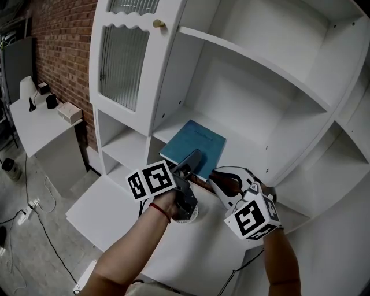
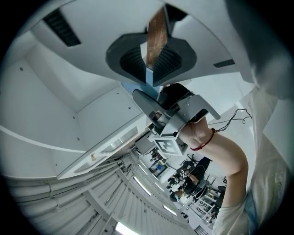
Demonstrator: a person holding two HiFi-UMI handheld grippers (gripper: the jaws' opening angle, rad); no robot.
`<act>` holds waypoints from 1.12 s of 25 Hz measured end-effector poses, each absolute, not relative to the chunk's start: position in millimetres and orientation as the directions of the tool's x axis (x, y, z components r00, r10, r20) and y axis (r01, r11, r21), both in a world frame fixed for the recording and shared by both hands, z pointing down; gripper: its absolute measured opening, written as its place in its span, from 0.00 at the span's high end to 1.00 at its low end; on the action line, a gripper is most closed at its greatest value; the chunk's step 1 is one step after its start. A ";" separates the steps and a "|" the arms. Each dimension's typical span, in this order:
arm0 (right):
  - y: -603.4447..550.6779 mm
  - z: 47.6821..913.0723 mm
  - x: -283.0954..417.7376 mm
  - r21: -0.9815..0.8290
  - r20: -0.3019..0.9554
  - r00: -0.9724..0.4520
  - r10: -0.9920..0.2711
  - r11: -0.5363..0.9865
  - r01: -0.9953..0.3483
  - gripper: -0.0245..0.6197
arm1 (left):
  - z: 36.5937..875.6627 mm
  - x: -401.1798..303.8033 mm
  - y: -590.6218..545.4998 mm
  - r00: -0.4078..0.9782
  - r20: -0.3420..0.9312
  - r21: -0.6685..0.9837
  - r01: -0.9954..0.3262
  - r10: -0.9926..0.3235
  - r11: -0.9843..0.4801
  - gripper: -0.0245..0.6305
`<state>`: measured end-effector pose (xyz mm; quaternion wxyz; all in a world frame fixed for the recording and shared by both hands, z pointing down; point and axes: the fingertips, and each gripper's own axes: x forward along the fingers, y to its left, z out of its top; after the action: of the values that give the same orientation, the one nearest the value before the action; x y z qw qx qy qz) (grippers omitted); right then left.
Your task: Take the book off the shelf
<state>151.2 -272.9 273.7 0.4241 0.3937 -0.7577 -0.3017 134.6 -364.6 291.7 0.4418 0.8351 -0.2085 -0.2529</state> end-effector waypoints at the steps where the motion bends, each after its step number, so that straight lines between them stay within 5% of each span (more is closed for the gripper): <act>1: -273.0 274.1 151.6 0.790 0.404 -0.332 -0.852 0.508 -0.342 0.87 | 292.4 135.4 -365.1 0.784 -0.239 0.845 -0.123 -0.572 -0.521 0.59; 14: -276.2 277.5 152.8 0.783 0.394 -0.344 -0.852 0.508 -0.359 0.87 | 298.1 135.0 -366.3 0.772 -0.235 0.865 -0.111 -0.590 -0.489 0.73; 16: -276.2 278.1 152.7 0.783 0.392 -0.345 -0.853 0.506 -0.362 0.87 | 295.2 135.9 -364.8 0.772 -0.256 0.867 -0.082 -0.581 -0.491 0.82; 28: -277.7 273.7 158.4 0.688 0.295 -0.387 -0.874 0.475 -0.549 0.88 | 295.8 134.2 -363.0 0.741 -0.331 0.873 0.006 -0.584 -0.488 0.85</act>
<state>158.4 -277.7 273.7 0.3260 0.4475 -0.7946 -0.2492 134.2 -363.0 295.8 0.4731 0.8041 -0.1799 -0.3119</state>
